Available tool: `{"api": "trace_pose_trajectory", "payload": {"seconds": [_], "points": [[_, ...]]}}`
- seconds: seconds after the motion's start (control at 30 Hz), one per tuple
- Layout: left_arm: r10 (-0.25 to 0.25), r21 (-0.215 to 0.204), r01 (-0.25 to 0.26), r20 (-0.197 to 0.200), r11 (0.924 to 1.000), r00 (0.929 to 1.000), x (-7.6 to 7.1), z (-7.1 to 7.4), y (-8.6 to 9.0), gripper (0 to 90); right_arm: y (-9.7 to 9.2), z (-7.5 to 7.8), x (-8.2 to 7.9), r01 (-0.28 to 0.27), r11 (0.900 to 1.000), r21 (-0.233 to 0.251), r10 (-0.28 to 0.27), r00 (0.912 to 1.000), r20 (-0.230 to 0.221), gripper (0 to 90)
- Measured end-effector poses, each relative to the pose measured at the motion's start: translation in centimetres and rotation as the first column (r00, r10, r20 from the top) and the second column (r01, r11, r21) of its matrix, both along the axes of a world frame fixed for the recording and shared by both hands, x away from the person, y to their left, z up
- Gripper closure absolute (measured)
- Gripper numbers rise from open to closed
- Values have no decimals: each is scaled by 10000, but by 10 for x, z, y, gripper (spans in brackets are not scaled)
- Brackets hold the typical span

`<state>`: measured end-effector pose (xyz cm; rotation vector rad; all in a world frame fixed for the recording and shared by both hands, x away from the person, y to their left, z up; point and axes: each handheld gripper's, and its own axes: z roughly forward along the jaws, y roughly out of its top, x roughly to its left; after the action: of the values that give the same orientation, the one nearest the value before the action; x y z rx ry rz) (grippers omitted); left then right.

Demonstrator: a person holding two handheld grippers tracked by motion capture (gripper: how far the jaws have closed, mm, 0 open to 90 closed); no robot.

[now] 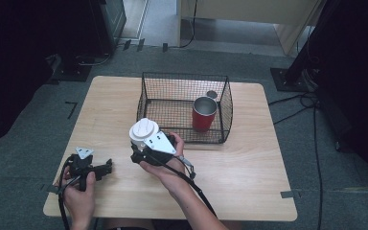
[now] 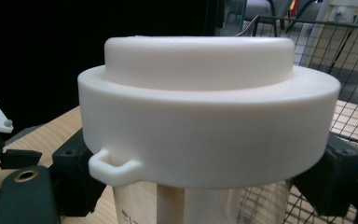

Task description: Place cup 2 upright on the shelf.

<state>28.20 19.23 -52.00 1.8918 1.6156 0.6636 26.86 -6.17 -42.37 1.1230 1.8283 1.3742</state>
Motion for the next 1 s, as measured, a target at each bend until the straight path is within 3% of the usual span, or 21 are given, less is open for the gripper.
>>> {"api": "trace_pose_trajectory", "payload": {"seconds": [0.47, 1.0], "points": [[-2, 4, 2, -18, 10000, 10000, 0, 0, 0, 0, -13, 24, -3, 106, 9992, 394, -134, 9972, 738, 158], [0, 0, 0, -15, 10000, 10000, 0, 0, 0, 0, -23, 54, 3, 420, 9945, 962, -562, 9871, 1497, 158]]}}
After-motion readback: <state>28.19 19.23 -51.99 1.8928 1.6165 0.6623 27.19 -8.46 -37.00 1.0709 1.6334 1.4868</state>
